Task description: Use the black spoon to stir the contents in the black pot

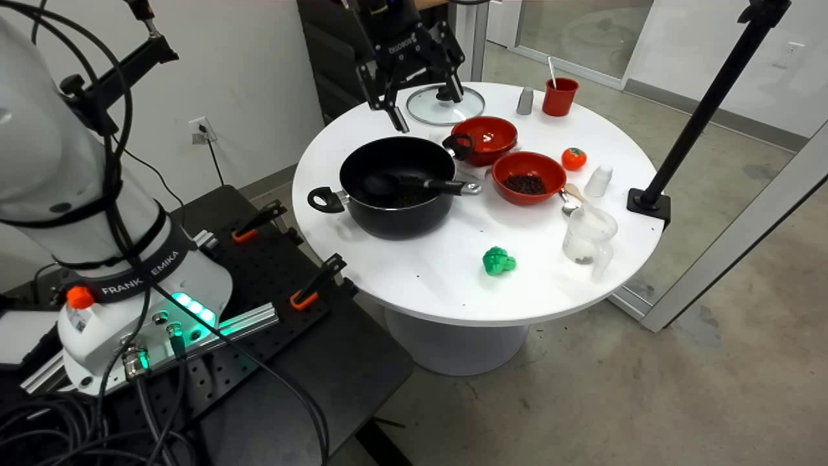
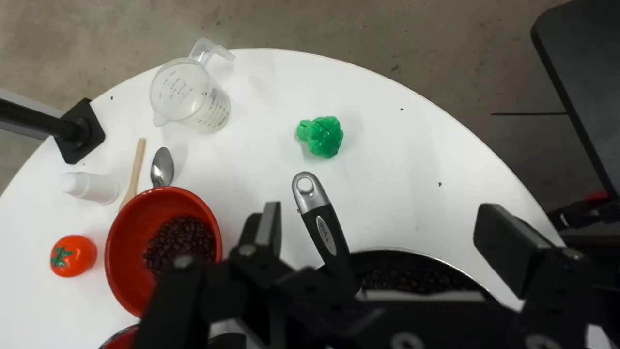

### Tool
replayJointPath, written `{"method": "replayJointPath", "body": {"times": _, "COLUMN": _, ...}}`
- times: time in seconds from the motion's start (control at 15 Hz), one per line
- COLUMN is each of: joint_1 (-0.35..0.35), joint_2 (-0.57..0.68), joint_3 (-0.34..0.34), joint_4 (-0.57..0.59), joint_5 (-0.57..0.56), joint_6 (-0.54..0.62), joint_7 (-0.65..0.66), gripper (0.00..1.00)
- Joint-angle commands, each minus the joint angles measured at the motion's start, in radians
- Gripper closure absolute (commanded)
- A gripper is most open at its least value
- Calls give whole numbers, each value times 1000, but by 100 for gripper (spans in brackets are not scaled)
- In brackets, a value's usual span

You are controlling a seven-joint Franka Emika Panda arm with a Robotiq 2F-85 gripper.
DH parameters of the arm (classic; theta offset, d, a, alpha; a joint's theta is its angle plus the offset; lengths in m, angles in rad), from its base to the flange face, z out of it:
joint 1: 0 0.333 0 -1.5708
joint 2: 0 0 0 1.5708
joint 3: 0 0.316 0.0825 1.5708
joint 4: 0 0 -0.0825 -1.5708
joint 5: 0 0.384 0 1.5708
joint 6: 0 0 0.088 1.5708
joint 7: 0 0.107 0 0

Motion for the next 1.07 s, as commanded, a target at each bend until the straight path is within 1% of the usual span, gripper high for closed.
{"method": "replayJointPath", "body": {"times": 0.0, "joint_1": 19, "joint_2": 95, "joint_3": 5, "joint_4": 13, "joint_5": -97, "joint_6": 20, "joint_7": 33, "gripper": 0}}
{"method": "replayJointPath", "body": {"times": 0.2, "joint_1": 25, "joint_2": 161, "joint_3": -3, "joint_4": 28, "joint_5": -116, "joint_6": 14, "joint_7": 14, "gripper": 0}}
{"method": "replayJointPath", "body": {"times": 0.53, "joint_1": 13, "joint_2": 248, "joint_3": -11, "joint_4": 68, "joint_5": -147, "joint_6": 16, "joint_7": -16, "gripper": 0}}
{"method": "replayJointPath", "body": {"times": 0.73, "joint_1": 3, "joint_2": 299, "joint_3": -18, "joint_4": 102, "joint_5": -170, "joint_6": 46, "joint_7": -44, "gripper": 0}}
{"method": "replayJointPath", "body": {"times": 0.87, "joint_1": -1, "joint_2": 328, "joint_3": -17, "joint_4": 126, "joint_5": -163, "joint_6": 74, "joint_7": -45, "gripper": 0}}
{"method": "replayJointPath", "body": {"times": 0.93, "joint_1": 6, "joint_2": 283, "joint_3": -8, "joint_4": 88, "joint_5": -145, "joint_6": 36, "joint_7": -26, "gripper": 0}}
{"method": "replayJointPath", "body": {"times": 1.0, "joint_1": 4, "joint_2": 293, "joint_3": -7, "joint_4": 95, "joint_5": -144, "joint_6": 39, "joint_7": -26, "gripper": 0}}
